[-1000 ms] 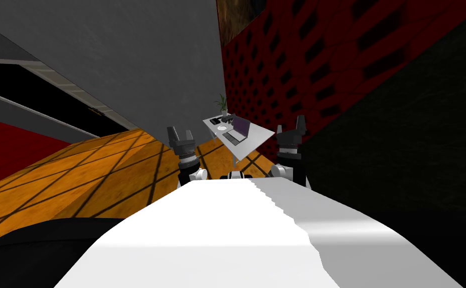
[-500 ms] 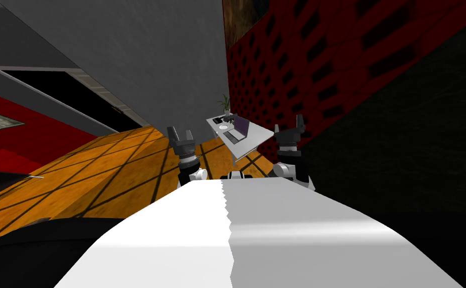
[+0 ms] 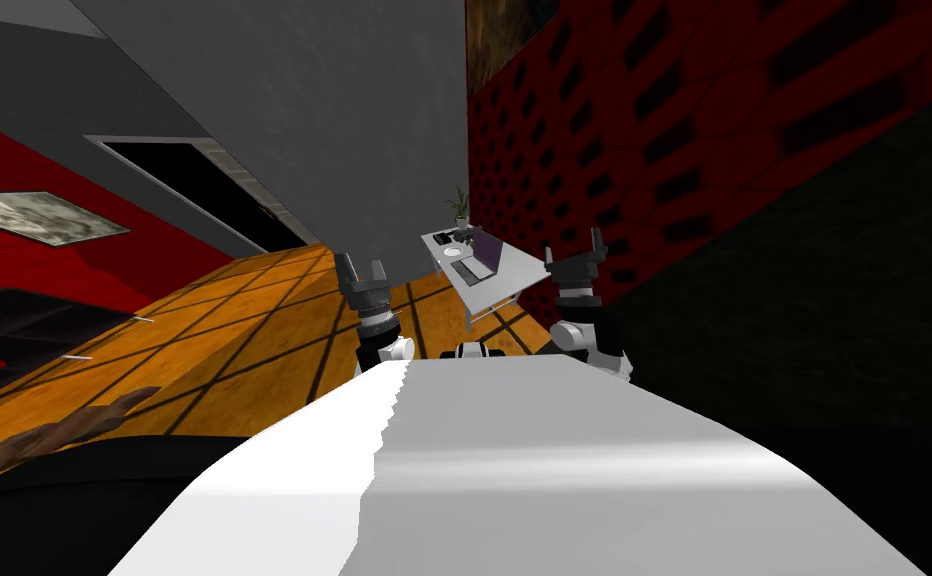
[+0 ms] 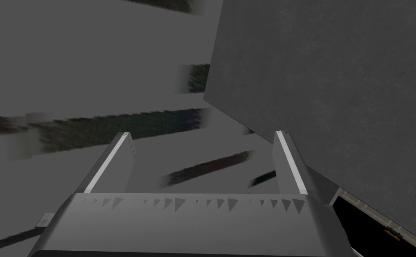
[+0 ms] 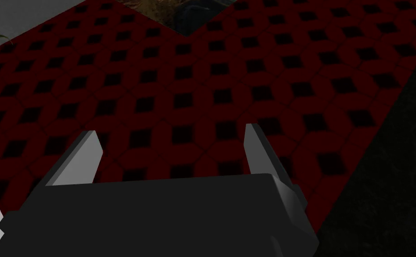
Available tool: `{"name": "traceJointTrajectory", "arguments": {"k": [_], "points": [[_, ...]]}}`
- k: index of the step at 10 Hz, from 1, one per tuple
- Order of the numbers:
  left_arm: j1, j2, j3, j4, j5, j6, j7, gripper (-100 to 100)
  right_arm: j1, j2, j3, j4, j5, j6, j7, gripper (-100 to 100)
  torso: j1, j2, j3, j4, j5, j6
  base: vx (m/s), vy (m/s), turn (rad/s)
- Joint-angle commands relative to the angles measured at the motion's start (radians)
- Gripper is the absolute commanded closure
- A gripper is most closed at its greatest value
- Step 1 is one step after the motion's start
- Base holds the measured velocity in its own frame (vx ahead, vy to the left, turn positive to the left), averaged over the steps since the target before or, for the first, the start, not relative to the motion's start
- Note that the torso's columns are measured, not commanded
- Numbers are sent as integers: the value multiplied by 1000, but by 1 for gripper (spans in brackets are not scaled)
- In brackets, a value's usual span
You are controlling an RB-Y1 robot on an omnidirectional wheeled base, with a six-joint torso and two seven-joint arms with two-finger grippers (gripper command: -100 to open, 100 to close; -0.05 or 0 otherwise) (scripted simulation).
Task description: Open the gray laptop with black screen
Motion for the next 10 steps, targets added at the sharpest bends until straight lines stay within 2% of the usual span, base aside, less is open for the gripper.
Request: {"name": "traceJointTrajectory", "arguments": {"k": [1,2,3,4,5,6,7,8,9,10], "points": [[0,0,0,0,0,0,0,0,-27,-43,1,23,-76,16,-76,-100,2,-1,-1,0,0,1,-11,-98,111],[0,0,0,0,0,0,0,0,-27,-43,1,23,-91,16,-90,-100,1,-2,-1,-1,0,0,-7,-83,96],[0,0,0,0,0,0,0,0,-43,-70,1,38,-128,26,-125,-100,2,-2,-1,-1,1,1,-21,-85,217],[0,0,0,0,0,0,0,0,-43,-70,1,38,-141,26,-139,-100,2,-1,-1,0,1,0,-20,-68,94],[0,0,0,0,0,0,0,0,-60,-97,2,54,-180,37,-177,-100,2,0,0,0,1,1,-24,-61,139],[0,0,0,0,0,0,0,0,-60,-97,2,54,-192,37,-189,-100,2,0,0,0,1,0,-24,-59,122],[0,0,0,0,0,0,0,0,-77,-123,3,71,-229,49,-223,-100,2,0,0,0,1,1,-27,-92,189],[0,0,0,0,0,0,0,0,-77,-123,3,71,-243,49,-241,-100,0,-1,0,0,0,0,-16,-84,98],[0,0,0,0,0,0,0,0,-94,-149,4,89,-280,61,-274,-100,0,-1,-1,0,0,1,-13,-80,169],[0,0,0,0,0,0,0,0,-94,-149,4,89,-295,61,-294,-100,1,-2,-1,0,0,0,-15,-69,101]]}}
